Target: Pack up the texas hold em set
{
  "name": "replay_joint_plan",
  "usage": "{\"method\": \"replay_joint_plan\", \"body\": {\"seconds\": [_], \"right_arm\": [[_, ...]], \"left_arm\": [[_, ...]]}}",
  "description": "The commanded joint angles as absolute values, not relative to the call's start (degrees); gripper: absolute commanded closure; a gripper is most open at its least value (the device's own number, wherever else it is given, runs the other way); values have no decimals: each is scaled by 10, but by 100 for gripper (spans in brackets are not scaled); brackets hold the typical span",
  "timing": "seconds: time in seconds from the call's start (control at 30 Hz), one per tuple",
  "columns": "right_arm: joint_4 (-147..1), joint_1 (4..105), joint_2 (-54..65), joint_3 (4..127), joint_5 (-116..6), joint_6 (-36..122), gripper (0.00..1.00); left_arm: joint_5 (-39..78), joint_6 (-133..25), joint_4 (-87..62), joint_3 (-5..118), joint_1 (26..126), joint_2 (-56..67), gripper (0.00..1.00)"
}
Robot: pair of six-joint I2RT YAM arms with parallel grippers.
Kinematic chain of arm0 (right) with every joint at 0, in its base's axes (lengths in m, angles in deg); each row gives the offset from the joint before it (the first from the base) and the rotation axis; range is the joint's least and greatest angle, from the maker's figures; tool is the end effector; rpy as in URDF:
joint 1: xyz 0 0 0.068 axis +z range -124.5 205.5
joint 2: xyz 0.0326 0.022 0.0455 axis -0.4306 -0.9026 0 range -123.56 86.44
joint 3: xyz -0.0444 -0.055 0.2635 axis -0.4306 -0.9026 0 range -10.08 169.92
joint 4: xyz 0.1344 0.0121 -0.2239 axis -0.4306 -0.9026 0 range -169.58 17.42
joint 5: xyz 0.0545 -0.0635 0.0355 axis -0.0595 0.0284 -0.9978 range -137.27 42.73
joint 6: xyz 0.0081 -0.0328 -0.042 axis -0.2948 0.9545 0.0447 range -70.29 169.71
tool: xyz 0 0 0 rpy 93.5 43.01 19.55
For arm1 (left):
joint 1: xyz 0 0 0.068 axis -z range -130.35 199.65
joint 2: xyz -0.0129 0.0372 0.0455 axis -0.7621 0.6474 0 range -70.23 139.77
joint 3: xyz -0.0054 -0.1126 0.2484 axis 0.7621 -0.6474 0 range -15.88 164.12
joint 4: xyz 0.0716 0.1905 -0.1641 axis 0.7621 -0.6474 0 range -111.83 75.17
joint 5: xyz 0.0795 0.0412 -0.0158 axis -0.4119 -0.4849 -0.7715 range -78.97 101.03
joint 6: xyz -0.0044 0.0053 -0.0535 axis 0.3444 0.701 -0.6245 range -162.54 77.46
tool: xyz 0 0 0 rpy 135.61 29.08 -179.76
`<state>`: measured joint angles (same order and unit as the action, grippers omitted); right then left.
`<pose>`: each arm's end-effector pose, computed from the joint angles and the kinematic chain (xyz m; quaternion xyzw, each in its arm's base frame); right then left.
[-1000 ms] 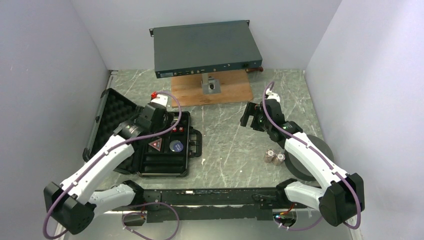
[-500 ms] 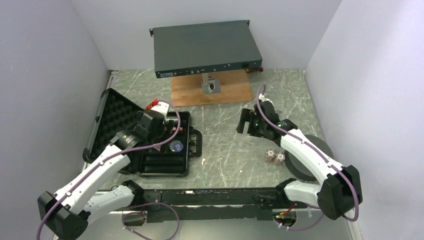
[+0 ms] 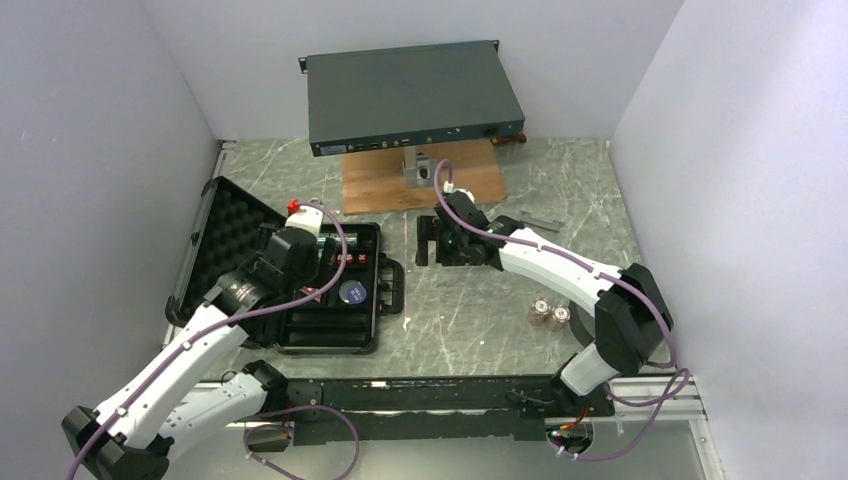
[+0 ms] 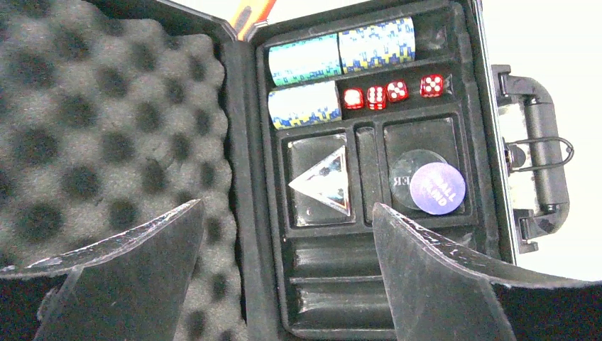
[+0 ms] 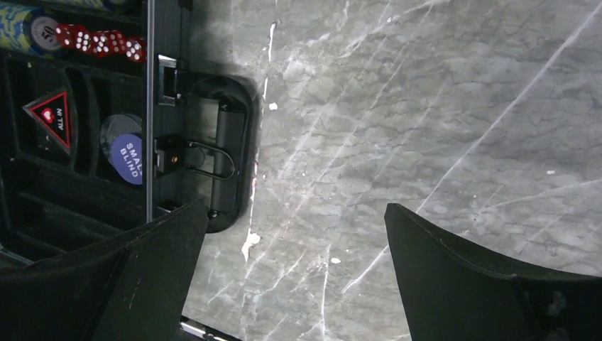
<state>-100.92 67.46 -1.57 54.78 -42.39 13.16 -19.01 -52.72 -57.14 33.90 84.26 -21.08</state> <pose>0.2457 0.2170 0.2506 -0.0304 0.9428 0.1774 0.2806 0.1500 -0.0819 0.3062 0.0828 0.8837 0.0680 0.4556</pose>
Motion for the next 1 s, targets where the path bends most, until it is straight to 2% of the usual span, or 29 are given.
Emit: {"method": "replay_joint_plan", "body": {"seconds": [0.0,0.3,0.47,0.57,0.73,0.83,0.97], "right_arm": [[-1052,679,-20,578,-376,123,0],[-1168,678,70,503,-282,105,0],[-1263,678,140,481,-216,48,0],[-1272,678,181,456,-202,24,0],[-1231,678,206,443,-228,28,0],[-1202,678,193,442,-241,45,0],[-1178,678,166,458,-259,73,0]], "left_arm": [[-228,-539,-565,338,845,-235,7],[-347,-606,-617,352,837,-245,0],[-364,-643,-636,367,784,-252,0],[-390,-676,-662,392,759,-259,0],[-462,-824,-851,484,757,-280,0],[-453,-907,-946,521,757,-304,0],[-439,-1026,-1043,511,756,-345,2]]}}
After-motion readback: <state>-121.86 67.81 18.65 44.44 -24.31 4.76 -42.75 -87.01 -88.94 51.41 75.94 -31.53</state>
